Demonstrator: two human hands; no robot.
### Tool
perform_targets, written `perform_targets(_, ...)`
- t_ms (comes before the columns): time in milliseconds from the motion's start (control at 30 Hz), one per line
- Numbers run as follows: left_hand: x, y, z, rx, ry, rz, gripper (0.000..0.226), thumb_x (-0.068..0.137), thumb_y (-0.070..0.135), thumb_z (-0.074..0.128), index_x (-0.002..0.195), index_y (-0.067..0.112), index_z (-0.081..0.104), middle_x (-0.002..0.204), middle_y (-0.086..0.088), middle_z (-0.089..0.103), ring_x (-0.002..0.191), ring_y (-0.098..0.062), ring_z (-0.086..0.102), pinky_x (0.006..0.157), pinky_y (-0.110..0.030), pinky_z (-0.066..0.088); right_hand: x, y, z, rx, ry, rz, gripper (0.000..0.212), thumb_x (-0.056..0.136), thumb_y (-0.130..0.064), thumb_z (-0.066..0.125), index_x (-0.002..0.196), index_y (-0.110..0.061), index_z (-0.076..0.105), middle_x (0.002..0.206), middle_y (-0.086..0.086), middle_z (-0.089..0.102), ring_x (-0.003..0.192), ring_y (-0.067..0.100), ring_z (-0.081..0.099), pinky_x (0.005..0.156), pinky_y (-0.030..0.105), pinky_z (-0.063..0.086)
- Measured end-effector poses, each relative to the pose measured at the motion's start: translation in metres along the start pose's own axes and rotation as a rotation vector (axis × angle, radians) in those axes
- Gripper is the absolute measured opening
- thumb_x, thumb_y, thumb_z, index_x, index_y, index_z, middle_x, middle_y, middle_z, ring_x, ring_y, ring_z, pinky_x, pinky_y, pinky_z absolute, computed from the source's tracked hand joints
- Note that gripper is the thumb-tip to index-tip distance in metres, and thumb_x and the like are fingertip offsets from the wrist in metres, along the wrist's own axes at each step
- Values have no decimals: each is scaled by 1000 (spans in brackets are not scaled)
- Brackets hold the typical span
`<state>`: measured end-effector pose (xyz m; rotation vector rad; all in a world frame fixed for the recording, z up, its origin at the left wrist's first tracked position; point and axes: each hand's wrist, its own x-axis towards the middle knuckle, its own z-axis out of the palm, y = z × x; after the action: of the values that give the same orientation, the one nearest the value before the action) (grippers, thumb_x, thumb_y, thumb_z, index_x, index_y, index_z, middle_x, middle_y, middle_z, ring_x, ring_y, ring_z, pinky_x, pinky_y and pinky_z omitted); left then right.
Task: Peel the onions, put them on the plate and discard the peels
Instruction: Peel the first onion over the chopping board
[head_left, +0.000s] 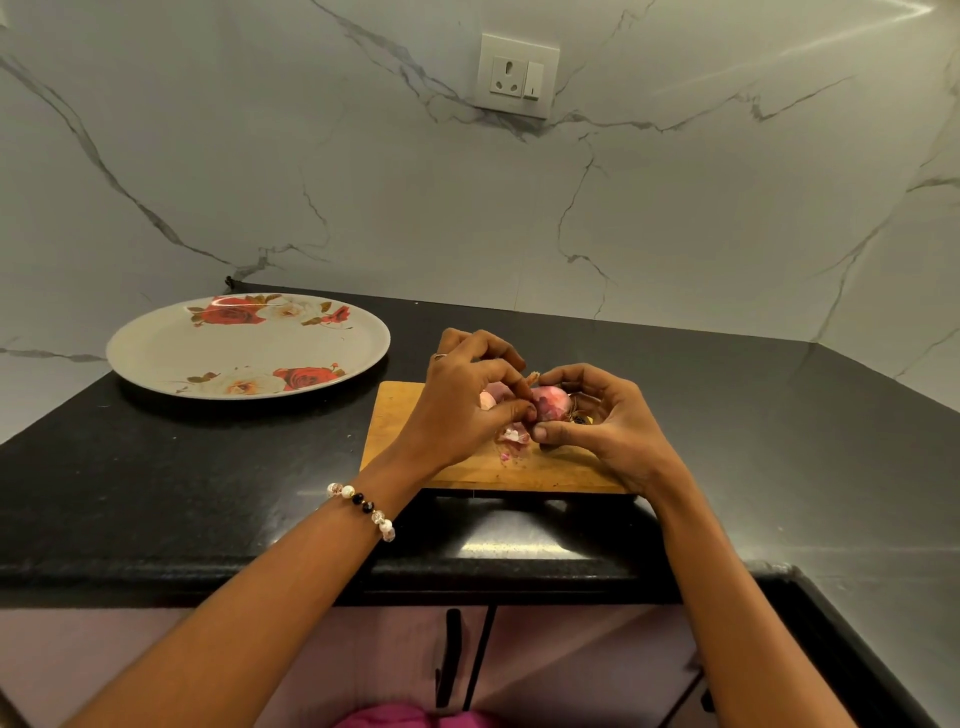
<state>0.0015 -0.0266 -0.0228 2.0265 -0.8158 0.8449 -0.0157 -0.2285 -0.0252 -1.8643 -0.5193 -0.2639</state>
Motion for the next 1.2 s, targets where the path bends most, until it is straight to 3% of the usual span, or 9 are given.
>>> perform_targets(267,-1,1,-2,-43,-89,-40,14,72,22,82,83,17,74,103,9,59,105,-11,41,81,-16,36,0,1,0,-27,-17,-9,55,59,-19,91,109,-13,69,112,0,70,104,21,68,91,35,57)
perform_targets(500,-2,0,2,-13,-99,-46,11,78,27,74,84,18,69,113,7,53,111,-11,35,89,-43,42,-1,2,-1,41,2,1,54,61,-17,89,111,-14,69,113,1,70,106,23,68,88,36,58)
perform_targets(667,1,-2,-1,-19,-28,-90,19,77,36,61,82,18,67,106,8,54,105,-9,38,85,-45,43,-1,2,-1,192,62,34,51,65,-11,84,112,-10,65,116,17,64,102,32,69,70,37,62)
perform_targets(933,-1,-4,1,-6,-1,27,23,82,30,64,101,21,73,96,7,67,98,-12,48,74,-44,45,0,3,-1,13,30,-25,57,59,-23,90,111,-20,69,112,-2,70,106,19,67,91,34,57)
perform_targets(1200,-2,-2,5,-35,7,99,13,78,25,70,89,19,75,93,2,65,92,-13,50,71,-37,47,0,0,0,2,-7,-52,55,59,-19,90,110,-16,69,110,-3,72,101,21,68,90,35,57)
